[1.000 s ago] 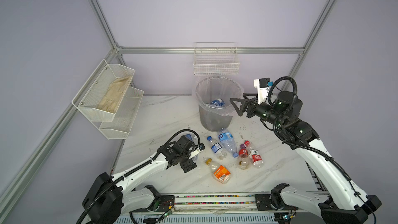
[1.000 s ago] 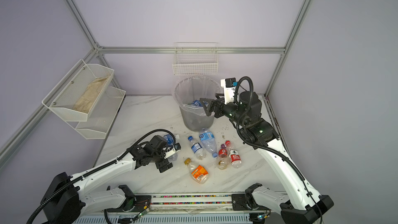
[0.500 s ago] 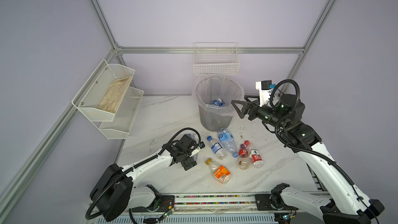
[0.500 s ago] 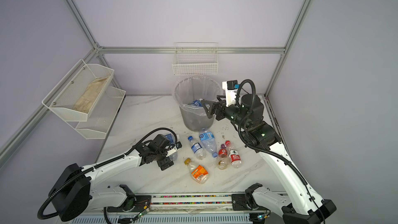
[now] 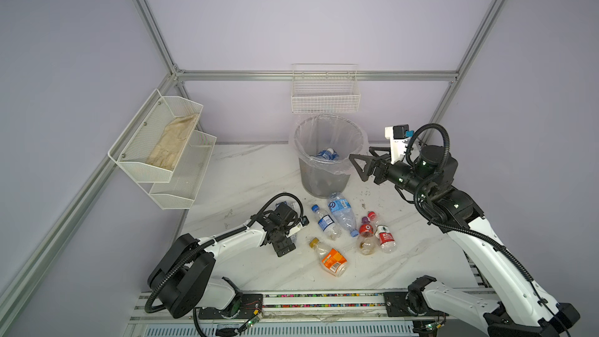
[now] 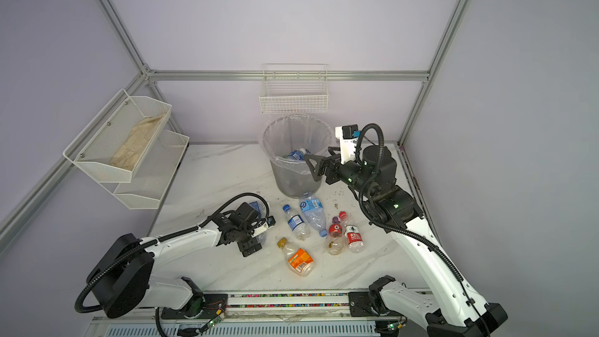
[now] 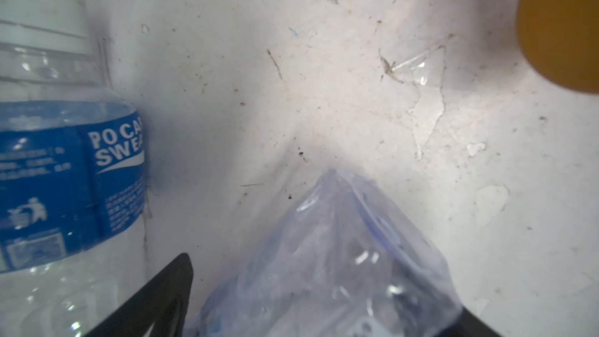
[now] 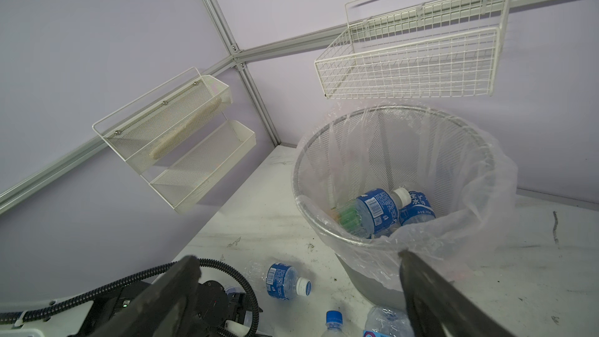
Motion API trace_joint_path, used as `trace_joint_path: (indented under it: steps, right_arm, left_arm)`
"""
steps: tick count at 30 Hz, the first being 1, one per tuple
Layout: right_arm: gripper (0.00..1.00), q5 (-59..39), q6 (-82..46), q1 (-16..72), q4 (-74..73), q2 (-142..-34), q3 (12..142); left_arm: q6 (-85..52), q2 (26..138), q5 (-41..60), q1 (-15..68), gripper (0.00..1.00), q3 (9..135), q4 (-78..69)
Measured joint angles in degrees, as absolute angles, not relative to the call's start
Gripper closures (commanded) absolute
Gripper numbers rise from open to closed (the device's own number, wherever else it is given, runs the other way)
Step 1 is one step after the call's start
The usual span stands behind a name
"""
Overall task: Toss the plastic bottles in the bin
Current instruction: 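Lower the left gripper onto the clear blue-tinted bottle while the right gripper withdraws, then close the left gripper on the clear blue-tinted bottle, then lift the clear bottle with the left gripper over the wastebasket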
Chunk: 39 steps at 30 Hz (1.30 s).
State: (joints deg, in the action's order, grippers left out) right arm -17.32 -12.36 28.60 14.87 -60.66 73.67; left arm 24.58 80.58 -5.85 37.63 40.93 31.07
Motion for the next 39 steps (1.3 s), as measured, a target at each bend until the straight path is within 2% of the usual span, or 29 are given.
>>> trace_joint_path:
  steps: [9,14,21,32,39]
  right_arm:
    - [0.03,-16.7,-12.2,28.6,15.0,-60.6,73.6]
    - [0.02,-16.5,-12.3,28.6,15.3,-60.6,73.6]
    - [0.02,-16.0,-12.3,28.6,15.7,-60.5,73.5]
    - [0.03,-13.3,-12.6,28.6,16.9,-58.5,71.1]
    - [0.03,-12.1,-12.8,28.6,17.9,-58.0,70.5]
  left_arm:
    - [23.6,83.6,-4.1,37.6,0.52,43.2,31.9]
    - [23.1,83.1,-3.7,37.6,0.66,43.3,31.9]
    - [22.9,77.9,-1.3,37.6,0.72,43.3,32.2]
    - [19.9,65.8,3.4,37.6,0.73,43.6,31.5]
    - [16.4,60.5,5.9,37.6,0.74,48.5,30.4]
